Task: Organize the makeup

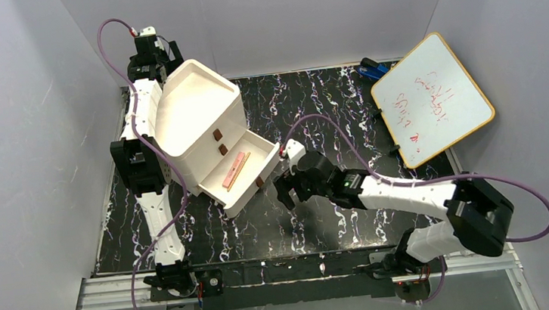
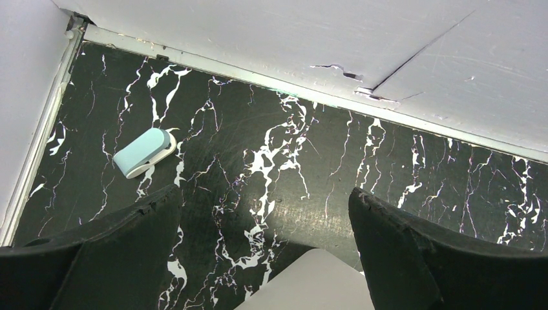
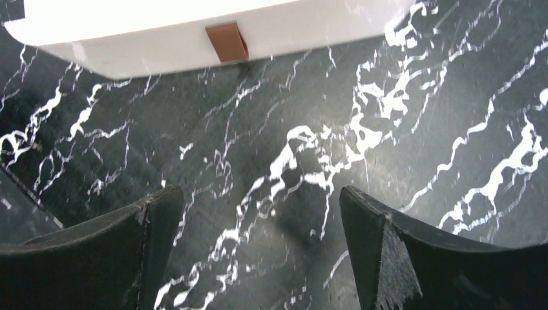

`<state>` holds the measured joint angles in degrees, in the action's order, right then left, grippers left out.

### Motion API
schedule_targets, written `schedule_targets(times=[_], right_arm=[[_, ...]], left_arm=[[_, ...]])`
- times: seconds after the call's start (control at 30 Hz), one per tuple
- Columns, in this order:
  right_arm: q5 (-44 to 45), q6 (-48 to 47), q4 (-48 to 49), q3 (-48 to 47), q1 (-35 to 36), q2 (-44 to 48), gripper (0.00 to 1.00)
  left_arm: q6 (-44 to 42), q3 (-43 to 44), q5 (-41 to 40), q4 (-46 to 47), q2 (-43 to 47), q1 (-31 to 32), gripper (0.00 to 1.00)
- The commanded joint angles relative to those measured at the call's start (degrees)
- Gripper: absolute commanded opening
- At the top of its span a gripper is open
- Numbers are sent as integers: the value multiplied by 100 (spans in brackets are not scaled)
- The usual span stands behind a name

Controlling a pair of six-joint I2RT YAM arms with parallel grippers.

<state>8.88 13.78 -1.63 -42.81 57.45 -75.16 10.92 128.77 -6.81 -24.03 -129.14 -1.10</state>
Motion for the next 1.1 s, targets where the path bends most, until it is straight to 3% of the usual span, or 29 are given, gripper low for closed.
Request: schedule_targets(times=[0.0,0.37,0.63,0.9,1.07], right_arm=[[35,-240,1147,-152,0,-564,98],[-280,-931,2052,-1930,3,-2853,98],[-500,-1346,1840,-3791,3,-4120,99],[-692,-1369,1971,-4972,-6,-4923,98],[-753,-1369,1820,-4909,1,-4776,99]], left_arm=[[-11,160,44,-38,141,31,98],[-55,122,-5,-31,162,31,98],[-72,135,-15,-31,137,31,98],[-141,135,-110,-56,117,31,98],[-185,46,-66,-2,196,-55,99]])
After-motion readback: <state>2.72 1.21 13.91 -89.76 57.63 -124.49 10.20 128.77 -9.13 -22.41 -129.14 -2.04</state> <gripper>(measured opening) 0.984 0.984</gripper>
